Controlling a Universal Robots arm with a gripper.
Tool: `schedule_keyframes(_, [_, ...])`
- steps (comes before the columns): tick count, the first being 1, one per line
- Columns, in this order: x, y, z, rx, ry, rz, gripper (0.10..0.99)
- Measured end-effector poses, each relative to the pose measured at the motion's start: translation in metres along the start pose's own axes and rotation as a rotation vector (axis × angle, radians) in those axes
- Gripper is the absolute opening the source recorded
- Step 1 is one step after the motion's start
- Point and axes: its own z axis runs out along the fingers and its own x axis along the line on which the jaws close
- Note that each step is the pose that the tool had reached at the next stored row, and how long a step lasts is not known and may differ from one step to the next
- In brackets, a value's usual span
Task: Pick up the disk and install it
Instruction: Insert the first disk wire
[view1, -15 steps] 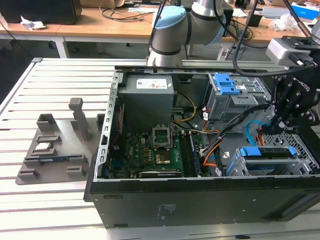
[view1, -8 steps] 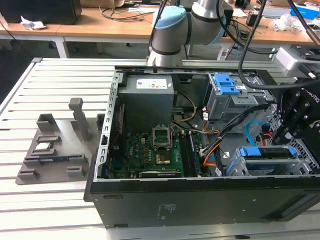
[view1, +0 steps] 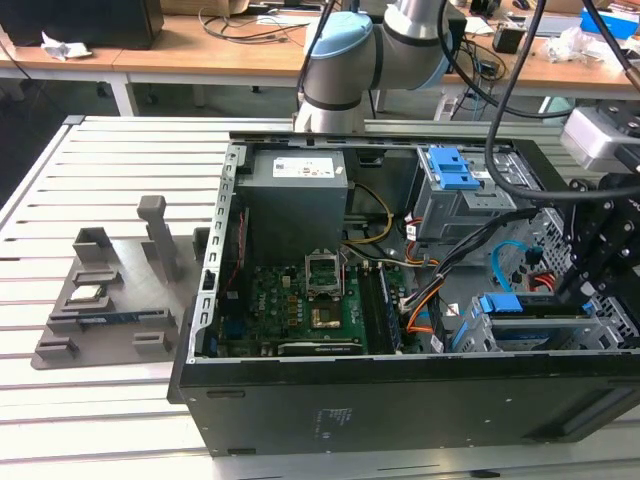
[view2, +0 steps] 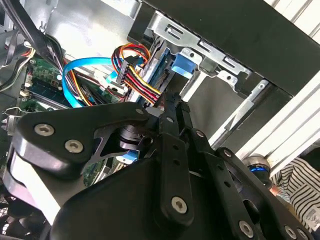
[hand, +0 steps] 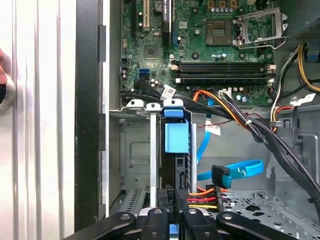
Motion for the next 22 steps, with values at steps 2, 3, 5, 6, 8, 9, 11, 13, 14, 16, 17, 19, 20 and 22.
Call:
schedule_keyframes(2, [0.0020,0.0000,0.0002,0.000,0.0000,0.000,0.169])
schedule_keyframes(3, [0.0031,-0.0001,0.0003,0.000,0.0000,0.000,0.169])
schedule_keyframes(5, [0.0053,-0.0001,0.0004,0.000,0.0000,0.000,0.169])
schedule_keyframes(6, [0.0061,-0.0002,0.0005,0.000,0.0000,0.000,0.169])
schedule_keyframes(8, [0.0090,-0.0002,0.0008,0.000,0.0000,0.000,0.169])
schedule_keyframes(9, [0.0103,-0.0003,0.0009,0.000,0.0000,0.000,0.169])
schedule_keyframes(11, [0.0164,-0.0005,0.0013,0.000,0.0001,0.000,0.169])
schedule_keyframes(13, [0.0175,-0.0006,0.0019,0.000,0.0001,0.000,0.169])
schedule_keyframes(14, [0.0146,-0.0004,0.0019,0.000,-0.0001,0.000,0.169])
schedule_keyframes(16, [0.0029,-0.0001,0.0015,0.000,-0.0001,0.000,0.169])
schedule_keyframes(17, [-0.0007,0.0000,0.0014,0.000,0.0000,0.000,0.169])
schedule_keyframes(19, [-0.0118,-0.0002,0.0019,0.000,0.0000,0.000,0.169])
schedule_keyframes(20, [-0.0132,-0.0006,0.0024,0.000,0.0000,0.000,0.169])
schedule_keyframes(22, [-0.0146,-0.0025,0.0044,0.000,-0.0003,0.000,0.169])
